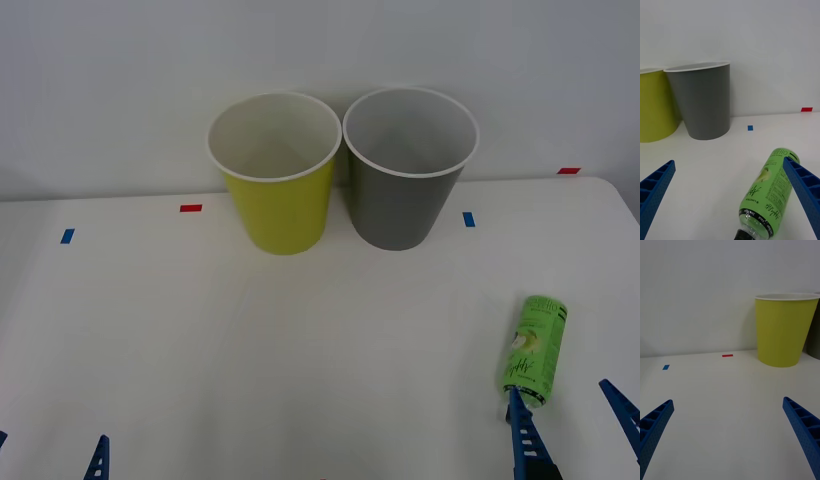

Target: Put cans in the gray bin and PET bottles in the light green bin.

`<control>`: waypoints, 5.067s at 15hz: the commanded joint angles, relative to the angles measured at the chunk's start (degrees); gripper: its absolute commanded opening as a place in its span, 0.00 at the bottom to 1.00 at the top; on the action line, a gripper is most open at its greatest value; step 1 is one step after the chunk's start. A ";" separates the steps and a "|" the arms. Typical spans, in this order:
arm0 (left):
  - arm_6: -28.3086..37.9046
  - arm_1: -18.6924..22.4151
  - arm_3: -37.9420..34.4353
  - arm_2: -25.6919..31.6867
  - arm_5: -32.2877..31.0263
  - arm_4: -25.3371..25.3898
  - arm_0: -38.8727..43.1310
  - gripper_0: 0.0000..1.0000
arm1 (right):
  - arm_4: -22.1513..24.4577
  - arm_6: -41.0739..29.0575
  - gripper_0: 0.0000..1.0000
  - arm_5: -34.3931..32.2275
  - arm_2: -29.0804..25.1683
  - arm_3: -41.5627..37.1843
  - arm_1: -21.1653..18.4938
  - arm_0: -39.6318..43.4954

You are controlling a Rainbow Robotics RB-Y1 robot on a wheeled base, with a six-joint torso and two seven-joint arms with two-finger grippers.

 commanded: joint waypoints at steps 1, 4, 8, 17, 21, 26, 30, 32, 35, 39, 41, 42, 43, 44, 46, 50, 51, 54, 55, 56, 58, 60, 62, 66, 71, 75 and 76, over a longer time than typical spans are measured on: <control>0.00 0.00 0.00 0.00 0.00 0.00 0.00 1.00 | -3.59 0.23 1.00 12.10 -0.53 -7.02 0.27 -0.31; 0.00 0.00 0.00 0.00 0.00 0.00 0.00 1.00 | -7.64 0.23 1.00 24.05 -3.08 -11.95 0.89 -1.90; 0.00 0.00 0.00 0.00 0.00 0.00 0.00 1.00 | -8.43 -1.18 1.00 45.85 -7.74 -19.24 4.40 -6.12; 0.00 0.00 0.00 0.00 0.00 0.00 0.00 1.00 | -5.70 -18.67 1.00 77.05 -12.40 -19.94 4.23 -23.87; 0.00 0.00 0.00 0.00 0.00 0.00 0.00 1.00 | -6.67 -20.16 1.00 90.32 -14.77 -19.94 4.23 -30.02; 0.00 0.00 0.00 0.00 0.00 0.00 0.00 1.00 | -11.86 -18.93 1.00 105.62 -17.06 -19.68 2.20 -36.44; 0.00 0.00 0.00 0.00 0.00 0.00 0.00 1.00 | -13.26 -11.81 1.00 109.31 -17.67 -14.06 1.50 -42.85; 0.00 0.00 0.00 0.00 0.00 0.00 0.00 1.00 | -14.23 -9.53 1.00 112.38 -18.37 -12.30 1.50 -45.75; 0.00 0.00 0.00 0.00 0.00 0.00 0.00 1.00 | -14.32 -10.23 1.00 116.95 -18.46 -12.30 1.76 -48.21; 0.00 0.00 0.00 0.00 0.00 0.00 0.00 1.00 | -14.32 -11.46 1.00 119.85 -18.81 -11.24 0.97 -50.24; 0.00 0.00 0.00 0.00 0.00 0.00 0.00 1.00 | -15.37 -11.64 1.00 119.85 -18.81 -7.99 0.97 -52.26; 0.00 0.00 0.00 0.00 0.00 0.00 0.00 1.00 | -15.46 -11.90 1.00 119.85 -18.99 -6.41 0.71 -53.49; 0.00 0.00 0.00 0.00 0.00 0.00 0.00 1.00 | -16.78 -12.16 1.00 119.94 -19.43 -3.95 -0.17 -55.16; 0.00 0.00 0.00 0.00 0.00 0.00 0.00 1.00 | -18.45 -12.52 1.00 120.29 -19.87 -1.57 -0.87 -56.56; 0.00 0.00 0.00 0.00 0.00 0.00 0.00 1.00 | -19.68 -12.69 1.00 125.13 -19.69 0.53 -2.54 -59.55; 0.00 0.00 0.00 0.00 0.00 0.00 0.00 1.00 | -21.35 -14.62 1.00 129.08 -18.73 1.85 -4.56 -61.40; 0.00 0.00 0.00 0.00 0.00 0.00 0.00 1.00 | -22.84 -15.06 1.00 129.08 -18.81 3.17 -5.18 -62.01; 0.00 0.00 0.00 0.00 0.00 0.00 0.00 1.00 | -27.15 -15.94 1.00 129.08 -18.73 7.30 -8.08 -64.04; 0.00 0.00 0.00 0.00 0.00 0.00 0.00 1.00 | -27.50 -16.21 1.00 129.08 -18.55 7.83 -8.78 -64.39; 0.00 0.00 0.00 0.00 0.00 0.00 0.00 1.00 | -27.94 -16.73 1.00 129.17 -18.29 9.06 -9.22 -64.91; 0.00 0.00 0.00 0.00 0.00 0.00 0.00 1.00 | -28.47 -17.53 1.00 129.17 -18.11 10.73 -9.57 -65.88; 0.00 0.00 0.00 0.00 0.00 0.00 0.00 1.00 | -29.00 -18.67 1.00 129.17 -17.14 12.31 -10.19 -66.85; 0.00 0.00 0.00 0.00 0.00 0.00 0.00 1.00 | -29.17 -19.46 1.00 129.08 -16.18 13.81 -10.54 -67.99; 0.00 0.00 0.00 0.00 0.00 0.00 0.00 1.00 | -29.35 -20.78 1.00 129.08 -13.80 15.74 -11.68 -69.40; 0.00 0.00 0.00 0.00 0.00 0.00 0.00 1.00 | -30.23 -22.71 1.00 129.08 -11.34 15.83 -11.95 -69.66; 0.00 0.00 0.00 0.00 0.00 0.00 0.00 1.00 | -30.31 -23.33 1.00 128.20 -10.64 15.92 -11.86 -69.75; 0.00 0.00 0.00 0.00 0.00 0.00 0.00 1.00 | -30.05 -23.41 1.00 128.12 -10.64 15.92 -11.86 -69.75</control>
